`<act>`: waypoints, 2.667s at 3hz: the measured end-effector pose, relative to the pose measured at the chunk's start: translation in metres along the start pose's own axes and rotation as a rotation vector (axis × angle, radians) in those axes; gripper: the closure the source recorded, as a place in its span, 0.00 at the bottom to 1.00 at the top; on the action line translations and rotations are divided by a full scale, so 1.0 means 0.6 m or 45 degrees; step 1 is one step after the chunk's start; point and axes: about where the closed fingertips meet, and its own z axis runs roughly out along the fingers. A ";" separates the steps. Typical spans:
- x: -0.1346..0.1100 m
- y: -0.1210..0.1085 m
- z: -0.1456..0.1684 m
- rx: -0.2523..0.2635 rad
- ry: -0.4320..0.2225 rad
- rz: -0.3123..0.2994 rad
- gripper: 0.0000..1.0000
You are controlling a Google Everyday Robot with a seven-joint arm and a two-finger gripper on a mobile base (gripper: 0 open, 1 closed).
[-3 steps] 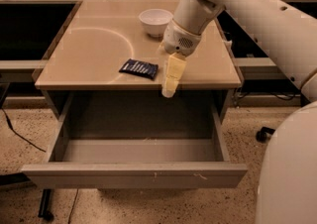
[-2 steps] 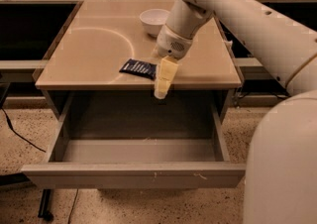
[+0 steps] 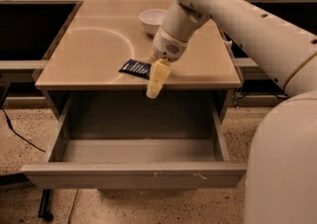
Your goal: Place rxbar blueberry into top drawer
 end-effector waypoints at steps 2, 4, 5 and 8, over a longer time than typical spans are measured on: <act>0.000 0.000 0.000 0.000 0.000 0.000 0.64; 0.000 0.000 0.000 0.000 0.000 0.000 1.00; 0.000 0.000 0.000 0.000 0.000 0.000 1.00; -0.001 -0.006 -0.014 -0.010 0.018 -0.039 0.35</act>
Offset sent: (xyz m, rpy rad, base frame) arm 0.0000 0.0000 0.0000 0.0000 0.0000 0.0000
